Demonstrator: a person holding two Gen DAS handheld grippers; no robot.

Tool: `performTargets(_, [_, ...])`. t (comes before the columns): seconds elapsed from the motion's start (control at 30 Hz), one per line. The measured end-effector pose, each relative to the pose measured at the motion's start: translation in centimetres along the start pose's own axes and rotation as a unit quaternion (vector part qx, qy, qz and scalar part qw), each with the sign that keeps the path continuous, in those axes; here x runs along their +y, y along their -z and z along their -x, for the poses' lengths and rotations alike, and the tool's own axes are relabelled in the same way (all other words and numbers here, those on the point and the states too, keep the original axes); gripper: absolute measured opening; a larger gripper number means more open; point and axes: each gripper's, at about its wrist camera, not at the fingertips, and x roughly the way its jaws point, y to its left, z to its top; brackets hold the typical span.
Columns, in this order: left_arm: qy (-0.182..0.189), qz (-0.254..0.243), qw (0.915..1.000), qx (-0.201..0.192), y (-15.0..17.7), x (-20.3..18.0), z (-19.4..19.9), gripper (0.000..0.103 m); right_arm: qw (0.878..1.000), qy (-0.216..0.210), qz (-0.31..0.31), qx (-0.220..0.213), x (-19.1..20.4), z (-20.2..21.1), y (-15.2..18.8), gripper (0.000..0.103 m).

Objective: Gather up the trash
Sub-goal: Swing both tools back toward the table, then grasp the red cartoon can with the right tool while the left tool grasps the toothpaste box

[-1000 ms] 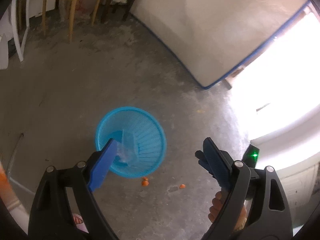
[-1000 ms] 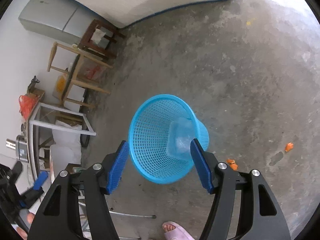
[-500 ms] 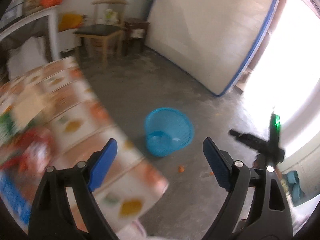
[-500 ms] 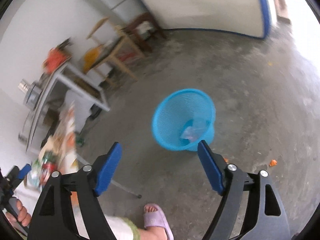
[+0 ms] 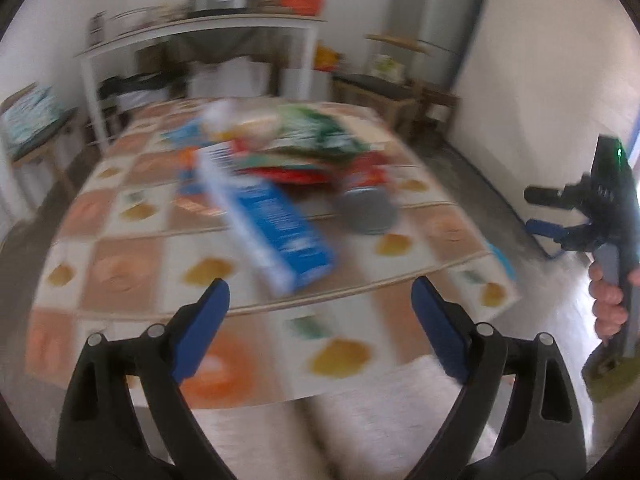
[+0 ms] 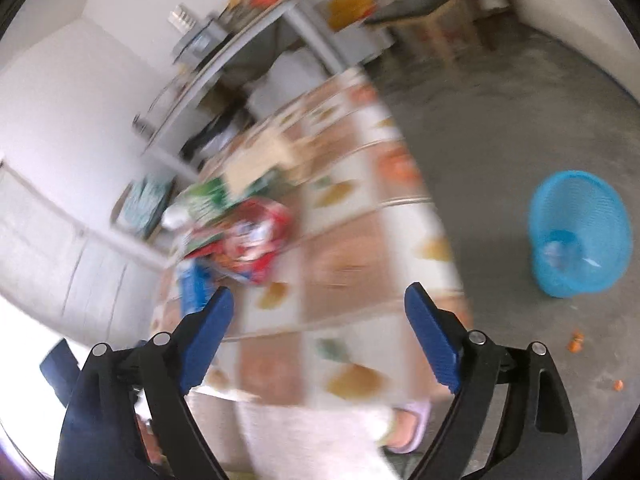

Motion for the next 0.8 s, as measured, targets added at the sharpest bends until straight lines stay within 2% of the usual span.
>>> performTargets(0.17, [-0.011, 0.051, 0.9986, 0.002, 0.3, 4.4, 0.0, 0.094, 0.999, 0.008, 0.005, 0.038, 4.8, -6.1, -0.9, 0.085])
performTargets(0.4, [0.033, 0.104, 0.9940, 0.008, 1.1, 8.3, -1.0, 0.095, 0.996, 0.033, -0.052, 0.060, 5.9, -11.2, -2.8, 0.085])
performTargets(0.57, [0.061, 0.123, 0.9905, 0.012, 1.5, 9.4, -1.9, 0.095, 0.991, 0.052, -0.086, 0.091, 5.9, -15.0, -3.9, 0.085])
performTargets(0.8, [0.076, 0.133, 0.9882, 0.004, 1.5, 9.6, -2.5, 0.095, 0.991, 0.073, -0.063, 0.092, 6.9, -16.4, -3.7, 0.085])
